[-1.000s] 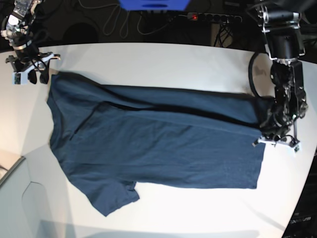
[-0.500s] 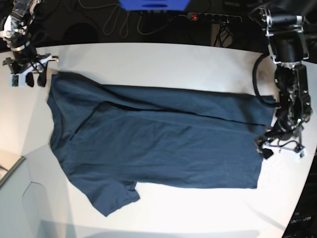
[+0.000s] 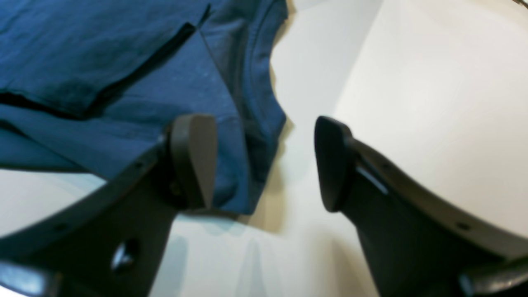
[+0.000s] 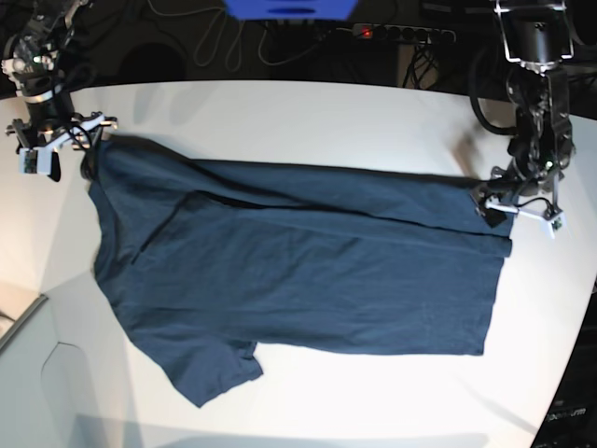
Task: Layout the t-shirt on the table in an organized manner, then fold the t-shirt properly
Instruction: 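Pull the held shirt edge with both grippers to straighten it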
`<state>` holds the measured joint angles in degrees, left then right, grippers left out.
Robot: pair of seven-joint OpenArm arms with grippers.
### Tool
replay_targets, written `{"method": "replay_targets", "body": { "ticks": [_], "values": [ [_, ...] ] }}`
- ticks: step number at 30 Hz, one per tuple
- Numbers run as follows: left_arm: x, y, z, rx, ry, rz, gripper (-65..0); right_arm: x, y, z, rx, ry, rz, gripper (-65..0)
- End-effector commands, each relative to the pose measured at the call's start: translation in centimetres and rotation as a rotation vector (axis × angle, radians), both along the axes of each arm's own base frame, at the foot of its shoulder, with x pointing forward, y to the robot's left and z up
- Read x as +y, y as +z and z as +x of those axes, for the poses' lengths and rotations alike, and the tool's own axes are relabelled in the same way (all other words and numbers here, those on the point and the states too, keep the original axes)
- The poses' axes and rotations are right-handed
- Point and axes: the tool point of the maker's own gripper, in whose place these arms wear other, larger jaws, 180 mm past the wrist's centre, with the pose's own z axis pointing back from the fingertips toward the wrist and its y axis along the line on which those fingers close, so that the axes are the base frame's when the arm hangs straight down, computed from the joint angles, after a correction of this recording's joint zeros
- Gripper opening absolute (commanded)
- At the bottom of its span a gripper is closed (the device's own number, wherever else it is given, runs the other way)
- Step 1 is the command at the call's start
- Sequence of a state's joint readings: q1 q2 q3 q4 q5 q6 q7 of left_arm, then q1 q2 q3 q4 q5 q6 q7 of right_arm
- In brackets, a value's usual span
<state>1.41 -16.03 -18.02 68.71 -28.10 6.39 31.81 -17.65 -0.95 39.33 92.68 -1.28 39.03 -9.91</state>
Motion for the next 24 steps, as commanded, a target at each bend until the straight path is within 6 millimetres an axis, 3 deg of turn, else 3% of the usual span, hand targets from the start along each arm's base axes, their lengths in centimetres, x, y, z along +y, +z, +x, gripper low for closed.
{"method": "replay_targets", "body": {
  "ticks": [1, 6, 9, 16, 20, 24],
  "values": [
    [1.0, 1.0, 0.8, -0.031, 0.006, 0.024, -9.8, 0.0, 1.3, 0.7, -0.051, 0.018, -0.005, -26.8],
    [0.5, -0.5, 0.0, 0.009, 0.010, 0.005, -10.3, -0.1, -0.2, 0.2, -0.017, 0.008, 0.024, -26.8],
    [0.5, -0.7, -0.1, 0.013, 0.011, 0.004, -16.6, 0.0, -1.3, -0.2, 0.006, 0.002, 0.045, -26.7],
    [0.8, -0.5, -0.1, 0.016, 0.013, 0.007, -62.9, 0.3, -3.3, -0.1, 0.040, -0.014, 0.097, -26.7],
    [1.0, -0.1, 0.0, 0.007, 0.009, 0.014, -64.3, -0.1, -4.8, 0.1, 0.066, -0.023, 0.125, -26.8],
    [2.9, 1.3, 0.3, -0.009, 0.006, 0.059, -64.9, -0.8, -6.1, 0.2, 0.093, -0.032, 0.145, -27.2]
  ]
}}
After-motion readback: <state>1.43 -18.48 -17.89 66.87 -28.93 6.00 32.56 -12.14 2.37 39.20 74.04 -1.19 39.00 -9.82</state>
